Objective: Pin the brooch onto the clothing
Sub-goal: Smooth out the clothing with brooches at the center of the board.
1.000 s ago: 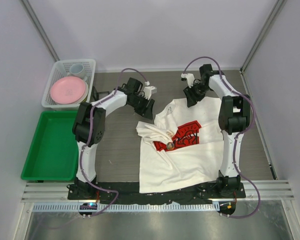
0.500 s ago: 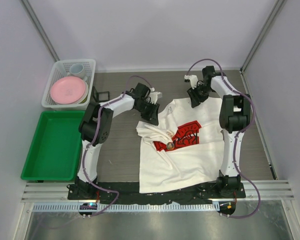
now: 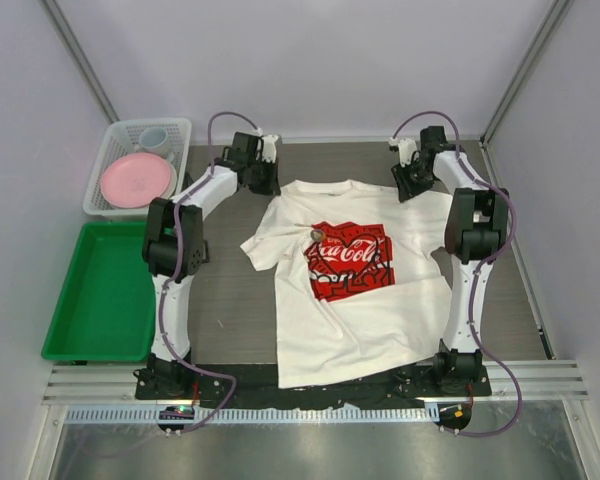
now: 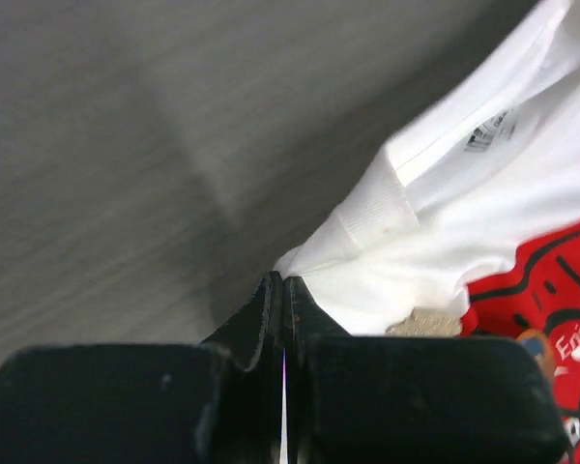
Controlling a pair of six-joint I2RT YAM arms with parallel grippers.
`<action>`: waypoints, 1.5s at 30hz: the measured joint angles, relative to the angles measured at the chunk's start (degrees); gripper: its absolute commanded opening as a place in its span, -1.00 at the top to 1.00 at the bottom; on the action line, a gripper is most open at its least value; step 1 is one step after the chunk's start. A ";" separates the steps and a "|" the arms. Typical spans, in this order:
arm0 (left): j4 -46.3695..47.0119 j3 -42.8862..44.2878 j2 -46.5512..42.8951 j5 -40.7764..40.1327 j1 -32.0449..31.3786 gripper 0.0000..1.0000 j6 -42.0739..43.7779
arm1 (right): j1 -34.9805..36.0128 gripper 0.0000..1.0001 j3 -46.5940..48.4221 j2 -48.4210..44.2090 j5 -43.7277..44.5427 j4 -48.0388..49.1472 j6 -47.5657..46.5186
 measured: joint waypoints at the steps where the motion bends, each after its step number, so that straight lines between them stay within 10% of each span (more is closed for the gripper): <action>1: 0.09 1.88 0.22 -1.16 0.00 1.00 0.48 | 0.00 0.10 0.04 0.09 1.07 0.85 0.46; 4: 0.63 5.57 0.42 -5.09 -0.39 0.95 1.99 | 0.00 0.03 0.90 0.79 4.50 3.50 2.54; 10: 0.44 6.84 0.68 -10.10 -0.94 0.00 7.19 | -0.46 -0.15 1.90 1.22 8.72 6.21 4.39; 32: -20.57 -11.74 -11.69 1.44 5.95 0.22 10.25 | -1.16 0.07 -0.09 -2.25 0.42 -6.54 2.14; 45: -22.88 1.27 -0.33 -11.82 8.87 0.10 11.28 | -4.63 -0.05 13.64 7.48 5.31 -6.67 1.40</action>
